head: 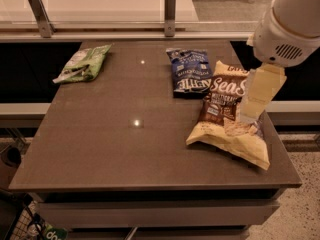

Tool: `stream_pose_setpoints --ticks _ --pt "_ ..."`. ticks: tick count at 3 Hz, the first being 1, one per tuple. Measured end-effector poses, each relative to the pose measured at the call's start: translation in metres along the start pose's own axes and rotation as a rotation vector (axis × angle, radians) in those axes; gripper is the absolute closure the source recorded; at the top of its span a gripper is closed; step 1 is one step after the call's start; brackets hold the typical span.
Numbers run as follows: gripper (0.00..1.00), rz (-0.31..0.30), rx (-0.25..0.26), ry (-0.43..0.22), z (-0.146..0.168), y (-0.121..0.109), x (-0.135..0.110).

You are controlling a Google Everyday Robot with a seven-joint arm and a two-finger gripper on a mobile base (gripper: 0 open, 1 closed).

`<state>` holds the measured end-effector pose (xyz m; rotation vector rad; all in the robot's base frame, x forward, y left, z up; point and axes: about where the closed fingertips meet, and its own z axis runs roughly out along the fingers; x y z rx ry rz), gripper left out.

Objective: Move brown chip bag near green jalapeno chip bag

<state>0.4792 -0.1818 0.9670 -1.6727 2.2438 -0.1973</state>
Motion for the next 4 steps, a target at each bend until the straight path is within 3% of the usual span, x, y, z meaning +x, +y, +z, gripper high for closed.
stream_pose_setpoints --ticks 1,2,4 --pt "0.0 -0.027 -0.062 -0.046 0.032 0.003 -0.031" --pt "0.0 -0.054 -0.131 -0.052 0.066 0.013 -0.056" --pt "0.0 -0.026 -0.248 -0.002 0.13 0.026 -0.054"
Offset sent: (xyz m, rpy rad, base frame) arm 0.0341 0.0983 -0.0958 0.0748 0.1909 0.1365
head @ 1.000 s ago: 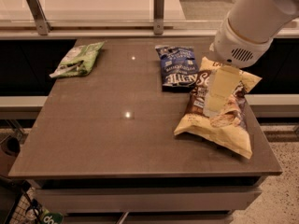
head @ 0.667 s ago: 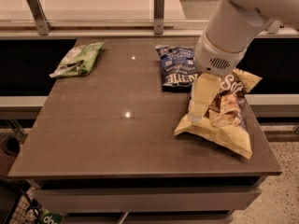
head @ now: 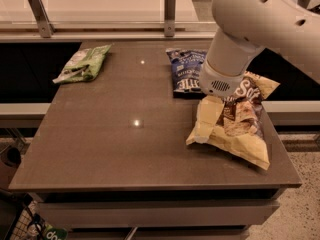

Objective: Move brown chip bag near green jalapeno chip bag

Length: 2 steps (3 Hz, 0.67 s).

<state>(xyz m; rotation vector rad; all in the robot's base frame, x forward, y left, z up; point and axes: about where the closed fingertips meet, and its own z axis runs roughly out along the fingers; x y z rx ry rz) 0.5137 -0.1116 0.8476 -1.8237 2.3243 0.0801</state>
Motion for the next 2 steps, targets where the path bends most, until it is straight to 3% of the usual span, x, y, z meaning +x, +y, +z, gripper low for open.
stream_pose_setpoints --ticks 1,2 --pt "0.0 0.064 -0.03 0.016 0.0181 -0.0135 0.0193" --pt "0.0 0.07 -0.024 0.026 0.0142 -0.0165 0.02"
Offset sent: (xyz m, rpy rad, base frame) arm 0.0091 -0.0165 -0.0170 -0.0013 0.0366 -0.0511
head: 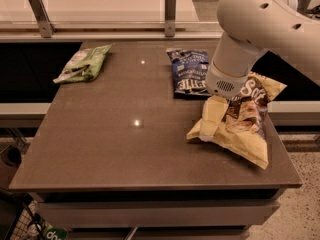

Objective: Move brown chip bag near green jalapeno chip bag

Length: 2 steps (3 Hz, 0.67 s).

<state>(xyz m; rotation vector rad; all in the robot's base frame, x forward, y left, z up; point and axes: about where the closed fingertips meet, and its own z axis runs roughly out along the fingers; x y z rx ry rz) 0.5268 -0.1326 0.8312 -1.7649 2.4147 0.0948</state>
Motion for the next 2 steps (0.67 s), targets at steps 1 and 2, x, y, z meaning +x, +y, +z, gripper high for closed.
stream_pose_setpoints --ticks 1,2 --pt "0.0 0.036 0.022 0.029 -0.026 -0.001 0.02" --pt "0.0 0.054 0.029 0.034 -0.051 0.007 0.039"
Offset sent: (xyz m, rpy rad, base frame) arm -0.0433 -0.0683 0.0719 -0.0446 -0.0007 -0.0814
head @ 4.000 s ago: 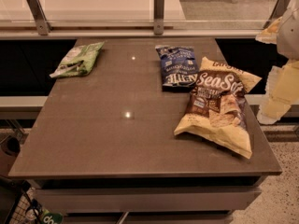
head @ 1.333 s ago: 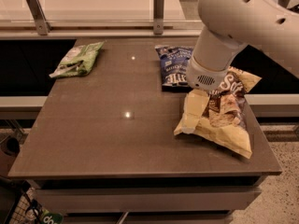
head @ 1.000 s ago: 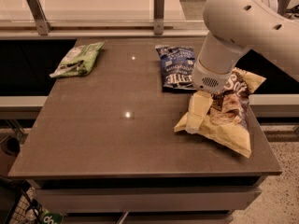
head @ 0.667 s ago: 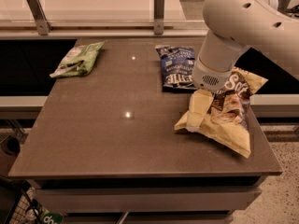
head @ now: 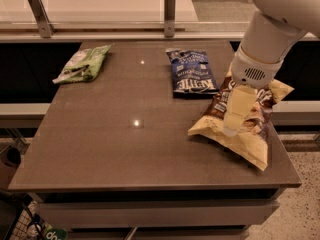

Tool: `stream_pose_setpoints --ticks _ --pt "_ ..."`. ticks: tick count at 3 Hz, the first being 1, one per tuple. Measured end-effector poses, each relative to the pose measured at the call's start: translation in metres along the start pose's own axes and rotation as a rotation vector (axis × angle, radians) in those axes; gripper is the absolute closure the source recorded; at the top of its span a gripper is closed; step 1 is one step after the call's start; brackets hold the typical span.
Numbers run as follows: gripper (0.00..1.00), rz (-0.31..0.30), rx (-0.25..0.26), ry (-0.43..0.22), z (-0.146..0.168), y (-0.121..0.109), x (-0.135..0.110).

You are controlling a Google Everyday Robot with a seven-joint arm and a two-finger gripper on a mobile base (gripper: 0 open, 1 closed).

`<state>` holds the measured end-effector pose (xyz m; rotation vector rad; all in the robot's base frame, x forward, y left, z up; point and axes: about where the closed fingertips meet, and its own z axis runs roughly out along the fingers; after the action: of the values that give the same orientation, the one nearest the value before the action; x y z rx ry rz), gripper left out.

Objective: Move brown chip bag near green jalapeno chip bag

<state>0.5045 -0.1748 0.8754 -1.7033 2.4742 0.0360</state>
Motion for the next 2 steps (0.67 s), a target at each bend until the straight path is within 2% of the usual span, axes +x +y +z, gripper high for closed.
stream_pose_setpoints --ticks 1,2 --pt "0.0 0.023 -0.006 0.028 -0.002 0.002 0.009" --pt "0.0 0.049 -0.034 0.069 0.022 -0.003 0.008"
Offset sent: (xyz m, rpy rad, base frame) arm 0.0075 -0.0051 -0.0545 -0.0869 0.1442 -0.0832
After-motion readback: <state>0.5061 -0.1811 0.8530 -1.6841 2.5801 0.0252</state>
